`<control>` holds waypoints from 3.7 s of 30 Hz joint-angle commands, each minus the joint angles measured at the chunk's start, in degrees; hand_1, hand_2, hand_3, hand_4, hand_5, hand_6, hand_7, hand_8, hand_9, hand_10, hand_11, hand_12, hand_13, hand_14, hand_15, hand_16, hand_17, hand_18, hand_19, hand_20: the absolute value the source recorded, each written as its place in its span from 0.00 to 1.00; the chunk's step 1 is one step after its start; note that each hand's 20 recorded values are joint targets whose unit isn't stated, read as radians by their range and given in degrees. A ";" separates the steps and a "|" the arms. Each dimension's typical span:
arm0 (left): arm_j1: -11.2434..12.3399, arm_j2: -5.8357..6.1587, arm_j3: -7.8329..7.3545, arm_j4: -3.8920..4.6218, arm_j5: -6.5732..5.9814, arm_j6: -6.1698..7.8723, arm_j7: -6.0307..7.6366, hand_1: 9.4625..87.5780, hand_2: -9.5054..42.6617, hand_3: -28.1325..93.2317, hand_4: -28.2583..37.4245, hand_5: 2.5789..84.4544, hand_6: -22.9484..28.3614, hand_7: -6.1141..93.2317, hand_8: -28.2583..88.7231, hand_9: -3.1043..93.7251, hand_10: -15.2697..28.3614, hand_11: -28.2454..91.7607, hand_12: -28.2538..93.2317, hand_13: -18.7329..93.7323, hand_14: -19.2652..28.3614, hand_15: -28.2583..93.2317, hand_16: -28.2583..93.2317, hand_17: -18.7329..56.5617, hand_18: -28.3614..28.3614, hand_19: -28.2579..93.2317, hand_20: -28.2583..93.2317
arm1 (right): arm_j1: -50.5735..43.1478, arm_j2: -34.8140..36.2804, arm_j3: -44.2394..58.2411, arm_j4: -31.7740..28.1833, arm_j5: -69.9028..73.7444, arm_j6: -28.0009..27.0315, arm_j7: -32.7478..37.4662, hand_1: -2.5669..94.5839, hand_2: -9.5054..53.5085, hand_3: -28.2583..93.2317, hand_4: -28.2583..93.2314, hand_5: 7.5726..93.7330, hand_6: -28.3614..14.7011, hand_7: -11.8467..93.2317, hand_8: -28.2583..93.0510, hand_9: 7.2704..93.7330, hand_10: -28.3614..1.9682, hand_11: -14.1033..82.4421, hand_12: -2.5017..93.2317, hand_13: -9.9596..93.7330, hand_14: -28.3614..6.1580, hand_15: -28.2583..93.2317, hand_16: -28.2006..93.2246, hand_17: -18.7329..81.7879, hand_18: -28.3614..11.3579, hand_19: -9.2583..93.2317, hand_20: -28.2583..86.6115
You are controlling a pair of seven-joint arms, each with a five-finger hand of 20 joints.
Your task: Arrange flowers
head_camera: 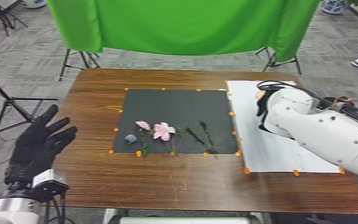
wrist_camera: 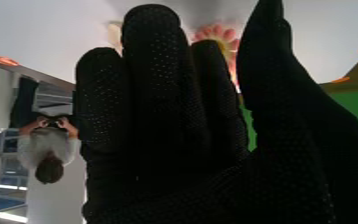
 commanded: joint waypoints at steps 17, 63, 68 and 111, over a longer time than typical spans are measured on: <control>-1.26 -1.35 0.38 0.51 1.23 -1.56 -1.55 0.25 0.32 0.74 0.12 0.36 0.60 0.13 0.18 0.32 0.78 0.43 0.32 0.34 0.99 0.69 0.13 0.13 1.00 0.67 0.23 | 0.60 -2.50 -0.21 2.90 0.73 -1.98 -0.22 0.45 0.03 0.85 0.03 0.48 0.56 0.23 0.15 0.66 0.36 0.32 0.18 0.81 0.50 0.68 0.33 0.72 0.40 1.00 0.10; -1.91 -3.48 0.64 0.47 2.43 -2.59 -2.86 0.25 0.33 0.74 0.10 0.36 0.60 0.13 0.18 0.32 0.78 0.43 0.32 0.34 0.99 0.69 0.13 0.13 1.00 0.67 0.23 | 3.72 -1.56 -11.65 2.32 -10.39 14.11 -3.90 0.61 0.08 0.77 0.00 0.83 0.74 0.26 0.23 0.89 0.73 0.22 0.26 0.89 0.71 0.64 0.36 0.74 0.47 1.00 0.14; -0.88 -3.54 0.01 0.05 2.09 -2.08 -2.49 0.24 0.33 0.74 0.10 0.36 0.60 0.13 0.18 0.32 0.78 0.43 0.32 0.34 0.99 0.69 0.13 0.13 1.00 0.67 0.23 | 5.14 -0.51 -11.55 0.32 -11.82 15.48 -4.43 0.61 0.07 0.78 0.00 0.84 0.73 0.27 0.25 0.91 0.72 0.23 0.28 0.89 0.73 0.66 0.37 0.74 0.48 1.00 0.20; -1.24 -2.99 -1.73 0.03 3.32 -3.02 -4.95 0.24 0.33 0.74 0.10 0.36 0.60 0.13 0.18 0.32 0.78 0.43 0.32 0.34 0.99 0.69 0.13 0.13 1.00 0.67 0.23 | 2.88 -16.02 -14.73 -8.38 -12.95 8.55 -15.48 0.59 0.07 0.80 0.00 0.84 0.72 0.27 0.26 0.92 0.69 0.27 0.28 0.88 0.70 0.68 0.37 0.70 0.41 1.00 0.30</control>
